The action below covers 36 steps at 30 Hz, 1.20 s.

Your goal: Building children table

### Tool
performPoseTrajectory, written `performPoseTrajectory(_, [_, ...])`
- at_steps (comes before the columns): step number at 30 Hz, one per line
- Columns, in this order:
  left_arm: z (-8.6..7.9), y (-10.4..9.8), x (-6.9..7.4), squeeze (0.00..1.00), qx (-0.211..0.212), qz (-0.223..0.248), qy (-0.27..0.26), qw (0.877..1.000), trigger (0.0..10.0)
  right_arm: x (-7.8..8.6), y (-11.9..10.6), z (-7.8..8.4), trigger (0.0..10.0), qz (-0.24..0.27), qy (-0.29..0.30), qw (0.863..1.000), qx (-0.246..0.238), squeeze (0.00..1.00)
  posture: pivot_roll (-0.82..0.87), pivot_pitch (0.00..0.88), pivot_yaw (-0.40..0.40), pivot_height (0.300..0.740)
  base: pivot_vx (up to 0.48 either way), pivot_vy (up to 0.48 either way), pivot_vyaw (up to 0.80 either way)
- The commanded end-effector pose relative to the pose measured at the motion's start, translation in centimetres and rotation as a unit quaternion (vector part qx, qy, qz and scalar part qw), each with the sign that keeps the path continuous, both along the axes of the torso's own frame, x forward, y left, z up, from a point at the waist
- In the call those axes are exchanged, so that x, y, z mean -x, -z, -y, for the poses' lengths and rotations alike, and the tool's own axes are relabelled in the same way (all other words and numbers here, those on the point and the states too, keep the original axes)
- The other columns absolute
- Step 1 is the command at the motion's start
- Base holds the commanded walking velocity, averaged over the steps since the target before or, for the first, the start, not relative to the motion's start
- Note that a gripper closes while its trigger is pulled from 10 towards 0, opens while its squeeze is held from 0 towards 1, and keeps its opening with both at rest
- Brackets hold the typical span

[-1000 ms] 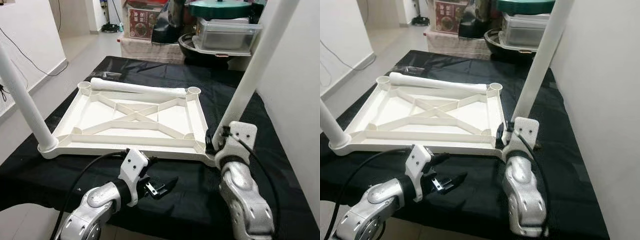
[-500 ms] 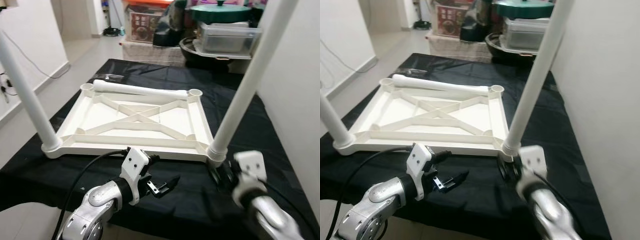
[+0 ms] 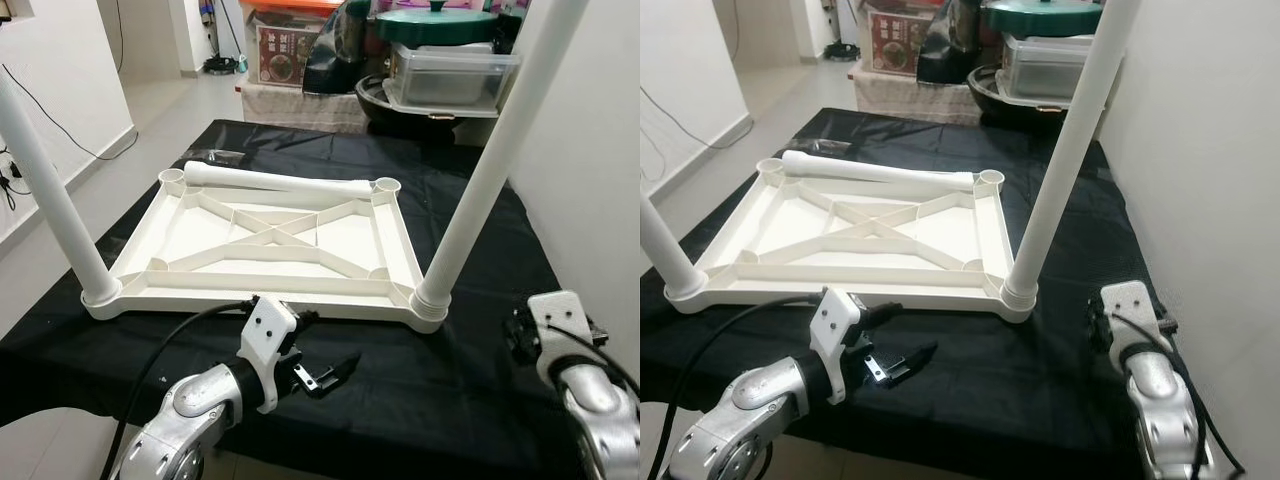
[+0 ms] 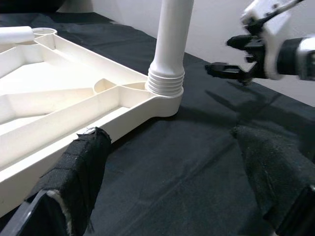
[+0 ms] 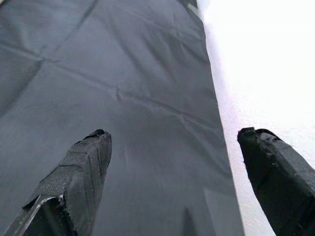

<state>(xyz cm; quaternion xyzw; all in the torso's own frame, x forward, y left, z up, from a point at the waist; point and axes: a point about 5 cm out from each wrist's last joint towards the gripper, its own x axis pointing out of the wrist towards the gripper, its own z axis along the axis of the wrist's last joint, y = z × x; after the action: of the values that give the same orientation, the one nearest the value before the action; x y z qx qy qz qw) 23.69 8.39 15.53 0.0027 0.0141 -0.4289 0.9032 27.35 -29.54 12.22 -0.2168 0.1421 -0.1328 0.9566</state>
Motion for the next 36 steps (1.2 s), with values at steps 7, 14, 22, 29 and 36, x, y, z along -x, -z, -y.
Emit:
performPoseTrajectory(7, [0.2,-0.3,1.5,0.00,0.004,-0.016,0.016,1.000,10.0,-4.1,0.5,-0.3,10.0,0.069,0.015,0.995,-0.065,0.00,0.13,0.140,-0.071,0.740,0.000,0.000,0.00])
performPoseTrajectory(14, [0.0,-0.8,2.3,0.00,0.005,-0.020,0.014,1.000,10.0,-4.9,1.1,0.4,10.0,0.071,0.014,0.994,-0.085,0.00,0.14,0.182,-0.076,0.740,0.000,0.000,0.00])
performPoseTrajectory(22, [-0.1,-1.2,2.8,0.00,0.003,-0.021,0.015,1.000,10.0,-5.4,1.4,-0.5,10.0,0.067,-0.066,0.990,-0.105,0.00,0.15,0.197,-0.074,0.740,0.000,0.000,0.00])
performPoseTrajectory(29, [-0.1,-1.4,2.8,0.00,0.004,-0.023,0.014,1.000,10.0,-5.7,1.3,-0.7,10.0,0.076,-0.096,0.983,-0.134,0.00,0.15,0.197,-0.067,0.740,0.000,0.000,0.00])
performPoseTrajectory(36, [-0.2,-1.4,3.2,0.00,0.006,-0.026,0.017,1.000,10.0,-6.3,0.6,-1.2,10.0,0.097,-0.109,0.979,-0.141,0.00,0.15,0.194,-0.063,0.740,0.000,0.000,0.00])
